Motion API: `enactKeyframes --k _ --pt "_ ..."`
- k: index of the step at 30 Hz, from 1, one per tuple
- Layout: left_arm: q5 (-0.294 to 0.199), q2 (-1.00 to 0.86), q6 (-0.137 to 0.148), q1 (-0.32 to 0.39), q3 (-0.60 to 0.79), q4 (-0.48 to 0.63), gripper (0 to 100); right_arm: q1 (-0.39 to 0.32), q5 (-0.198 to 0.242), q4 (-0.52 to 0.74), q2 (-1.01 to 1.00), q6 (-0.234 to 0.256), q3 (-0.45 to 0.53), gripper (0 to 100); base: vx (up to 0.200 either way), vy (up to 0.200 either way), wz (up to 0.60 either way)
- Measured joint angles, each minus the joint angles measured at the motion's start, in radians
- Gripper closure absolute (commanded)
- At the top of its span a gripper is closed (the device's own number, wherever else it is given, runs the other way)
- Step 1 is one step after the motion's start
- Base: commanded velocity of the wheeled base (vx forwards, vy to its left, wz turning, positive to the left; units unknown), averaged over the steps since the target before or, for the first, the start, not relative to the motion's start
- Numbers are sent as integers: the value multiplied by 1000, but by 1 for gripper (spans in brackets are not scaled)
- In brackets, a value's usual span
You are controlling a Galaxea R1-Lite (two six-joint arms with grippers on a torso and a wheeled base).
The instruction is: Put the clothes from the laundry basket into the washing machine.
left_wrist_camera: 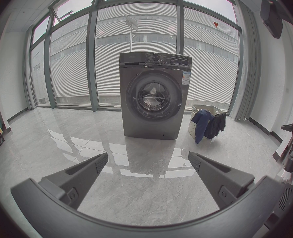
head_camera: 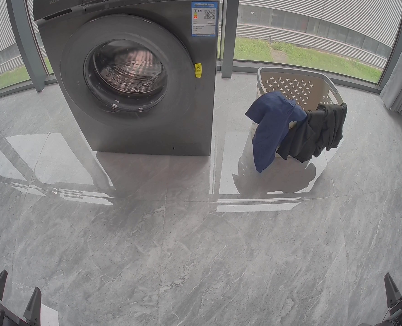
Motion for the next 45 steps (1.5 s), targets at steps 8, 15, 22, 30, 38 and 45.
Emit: enactKeyframes --k 8,15,22,30,38,45 --pt "1 0 2 0 0 0 0 0 3 0 0 2 0 0 0 0 -150" --pt "0 0 2 0 0 0 0 0 6 0 0 3 0 0 0 0 -343" --pt "0 0 1 0 0 0 0 -1 6 0 0 1 0 0 0 -86 0" --pt "0 0 0 -1 0 0 0 -1 7 0 0 -1 0 0 0 -200 0" --pt "0 0 -1 0 0 0 0 0 8 0 0 -1 0 0 0 -200 0" --pt "0 0 0 0 0 0 0 0 9 0 0 -1 0 0 0 -143 0"
